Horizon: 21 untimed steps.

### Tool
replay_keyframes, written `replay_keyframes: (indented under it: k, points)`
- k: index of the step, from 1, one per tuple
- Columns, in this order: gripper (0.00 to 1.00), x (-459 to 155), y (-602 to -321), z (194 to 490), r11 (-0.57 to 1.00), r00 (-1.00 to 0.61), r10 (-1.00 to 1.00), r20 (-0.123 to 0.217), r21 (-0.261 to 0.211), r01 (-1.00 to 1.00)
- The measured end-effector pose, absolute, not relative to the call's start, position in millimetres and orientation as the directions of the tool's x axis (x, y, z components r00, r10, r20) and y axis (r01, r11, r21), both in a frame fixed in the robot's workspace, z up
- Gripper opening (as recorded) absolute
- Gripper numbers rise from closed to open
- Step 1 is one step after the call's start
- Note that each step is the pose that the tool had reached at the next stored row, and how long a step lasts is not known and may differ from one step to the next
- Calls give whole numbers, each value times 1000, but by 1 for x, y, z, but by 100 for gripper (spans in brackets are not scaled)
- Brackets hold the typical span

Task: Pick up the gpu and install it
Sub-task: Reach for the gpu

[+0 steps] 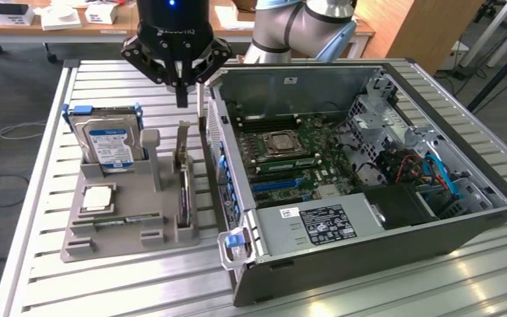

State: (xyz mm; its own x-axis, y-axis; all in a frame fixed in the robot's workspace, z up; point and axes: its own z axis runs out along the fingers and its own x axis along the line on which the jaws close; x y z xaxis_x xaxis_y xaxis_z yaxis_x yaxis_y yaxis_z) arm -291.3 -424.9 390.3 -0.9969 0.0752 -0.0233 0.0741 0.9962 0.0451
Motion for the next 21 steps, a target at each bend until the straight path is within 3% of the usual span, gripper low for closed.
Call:
replay_keyframes:
  k: [21]
  points:
    - [11, -293, -435, 390, 996, -997, 75, -23, 45, 74]
